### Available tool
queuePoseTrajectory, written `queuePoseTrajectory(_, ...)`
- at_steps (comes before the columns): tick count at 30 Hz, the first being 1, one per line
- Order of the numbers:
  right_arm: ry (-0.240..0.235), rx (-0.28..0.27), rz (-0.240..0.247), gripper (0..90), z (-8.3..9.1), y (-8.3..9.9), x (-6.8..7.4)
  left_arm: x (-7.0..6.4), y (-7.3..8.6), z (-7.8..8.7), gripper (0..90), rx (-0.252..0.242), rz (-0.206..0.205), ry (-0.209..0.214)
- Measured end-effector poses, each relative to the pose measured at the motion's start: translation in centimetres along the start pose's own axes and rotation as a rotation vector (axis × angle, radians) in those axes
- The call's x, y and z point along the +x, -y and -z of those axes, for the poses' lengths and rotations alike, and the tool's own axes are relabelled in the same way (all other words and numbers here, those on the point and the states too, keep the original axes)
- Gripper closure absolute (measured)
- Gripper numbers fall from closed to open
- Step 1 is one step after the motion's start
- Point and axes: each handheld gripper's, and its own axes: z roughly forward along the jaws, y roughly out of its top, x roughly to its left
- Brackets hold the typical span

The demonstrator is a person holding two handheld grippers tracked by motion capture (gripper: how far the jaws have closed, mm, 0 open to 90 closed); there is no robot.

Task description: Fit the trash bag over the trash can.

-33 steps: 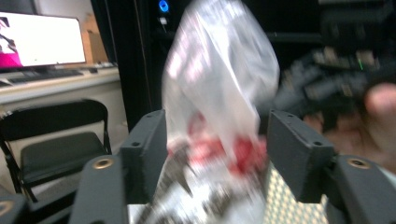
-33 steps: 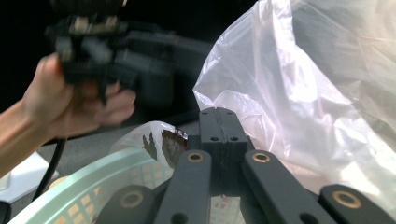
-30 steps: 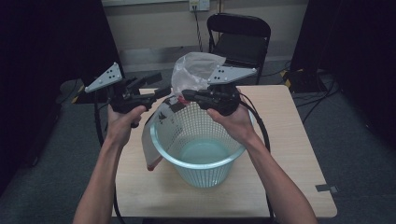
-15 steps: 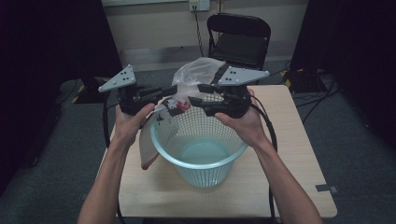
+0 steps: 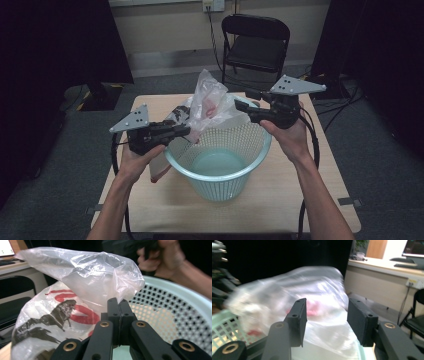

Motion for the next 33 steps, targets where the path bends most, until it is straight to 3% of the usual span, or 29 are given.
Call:
queuePoseTrajectory(2,0.021,0.014,-0.012,49.2,0.0,0.6,-0.6,-0.3,0.0,0.3,87.0,0.005,-0.014,-0.017)
queuePoseTrajectory(4,0.027,0.018,-0.031,48.8,0.0,1.1,-1.1,-0.3,-0.3,0.6,69.8,-0.012,-0.012,-0.032)
queuePoseTrajectory(6,0.027,0.017,-0.040,48.7,0.1,1.3,-1.2,0.0,-0.6,1.1,58.8,-0.045,0.009,-0.034)
queuePoseTrajectory(10,0.030,0.008,-0.031,48.2,0.2,1.0,-1.2,0.8,-0.7,2.3,49.9,-0.116,0.040,-0.043)
queuePoseTrajectory(16,0.050,-0.001,-0.038,46.6,0.3,1.0,-1.5,2.8,0.3,3.9,49.7,-0.170,0.108,-0.110)
queuePoseTrajectory(18,0.058,-0.003,-0.040,46.5,0.3,1.1,-1.7,3.8,0.9,3.8,48.3,-0.152,0.144,-0.149)
queuePoseTrajectory(23,0.069,-0.002,-0.050,45.4,0.2,1.3,-2.0,5.1,2.3,2.6,42.7,-0.071,0.197,-0.149)
queuePoseTrajectory(25,0.077,-0.001,-0.058,44.6,0.2,1.4,-2.2,5.3,2.6,2.1,44.0,-0.057,0.205,-0.135)
queuePoseTrajectory(31,0.088,-0.001,-0.056,42.3,0.3,1.4,-2.2,5.5,2.5,2.1,57.7,-0.015,0.169,-0.180)
queuePoseTrajectory(33,0.094,-0.004,-0.057,41.5,0.3,1.4,-2.3,5.7,2.6,2.1,60.4,-0.016,0.175,-0.185)
